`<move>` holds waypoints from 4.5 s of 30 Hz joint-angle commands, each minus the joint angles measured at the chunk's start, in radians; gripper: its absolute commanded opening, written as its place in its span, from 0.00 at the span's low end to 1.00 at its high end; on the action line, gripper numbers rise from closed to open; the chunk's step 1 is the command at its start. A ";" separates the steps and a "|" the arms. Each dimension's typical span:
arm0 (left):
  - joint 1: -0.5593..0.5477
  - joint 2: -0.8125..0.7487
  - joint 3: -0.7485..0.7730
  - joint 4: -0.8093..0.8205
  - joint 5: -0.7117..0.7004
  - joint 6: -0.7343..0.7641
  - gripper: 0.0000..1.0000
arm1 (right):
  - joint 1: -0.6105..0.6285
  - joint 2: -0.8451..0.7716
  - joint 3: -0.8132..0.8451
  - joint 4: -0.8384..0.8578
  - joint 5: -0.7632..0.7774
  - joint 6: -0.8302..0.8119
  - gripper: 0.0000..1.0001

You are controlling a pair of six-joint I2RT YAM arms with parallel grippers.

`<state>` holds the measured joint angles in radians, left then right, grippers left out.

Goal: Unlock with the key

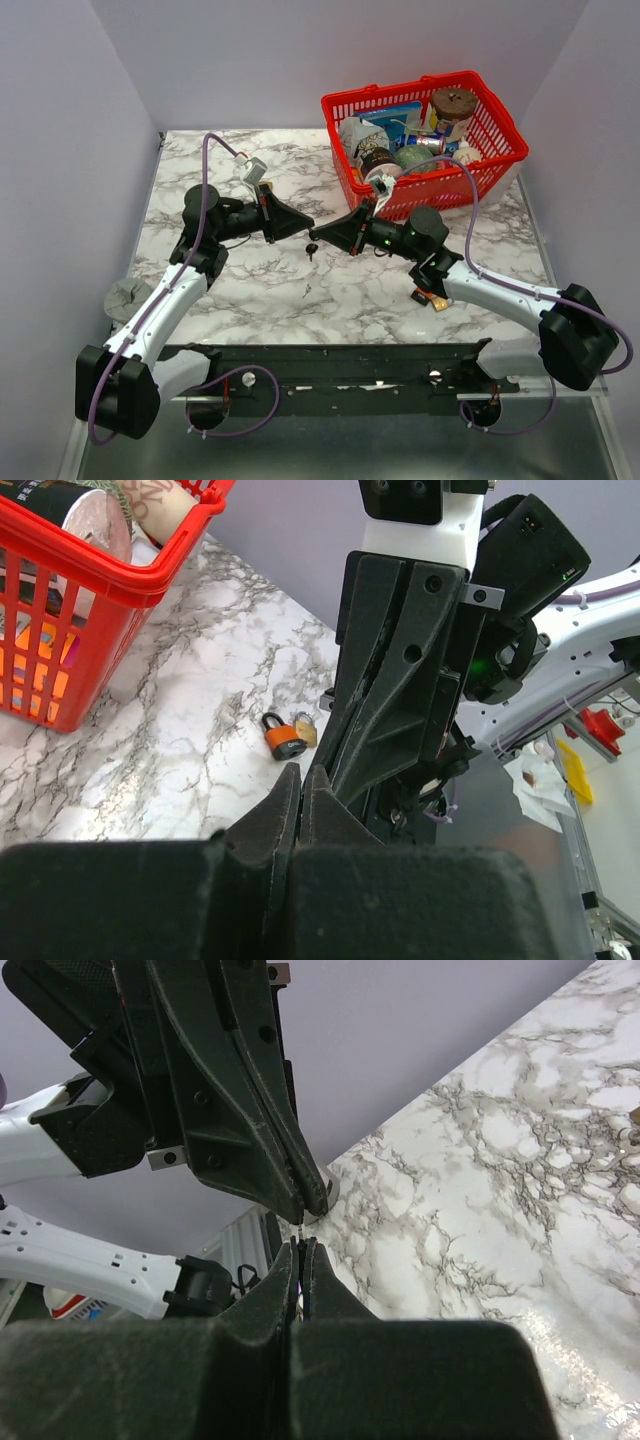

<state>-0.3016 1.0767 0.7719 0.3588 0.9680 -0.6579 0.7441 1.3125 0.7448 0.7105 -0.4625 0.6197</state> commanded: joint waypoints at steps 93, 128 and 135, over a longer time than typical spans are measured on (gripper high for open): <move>-0.070 0.006 0.052 -0.196 -0.003 0.202 0.00 | 0.110 -0.056 0.134 -0.563 0.101 -0.388 0.34; -0.239 -0.005 0.092 -0.494 -0.648 0.440 0.83 | -0.216 -0.217 -0.041 -0.491 0.100 -0.235 0.01; -0.546 0.167 0.075 -0.364 -0.960 0.267 0.82 | -0.302 -0.370 0.014 -0.689 0.350 -0.328 0.01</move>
<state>-0.7010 1.1187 0.8436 -0.0692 0.2783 -0.2974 0.4671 1.0237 0.7151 0.1402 -0.2802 0.3607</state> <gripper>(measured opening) 0.823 0.027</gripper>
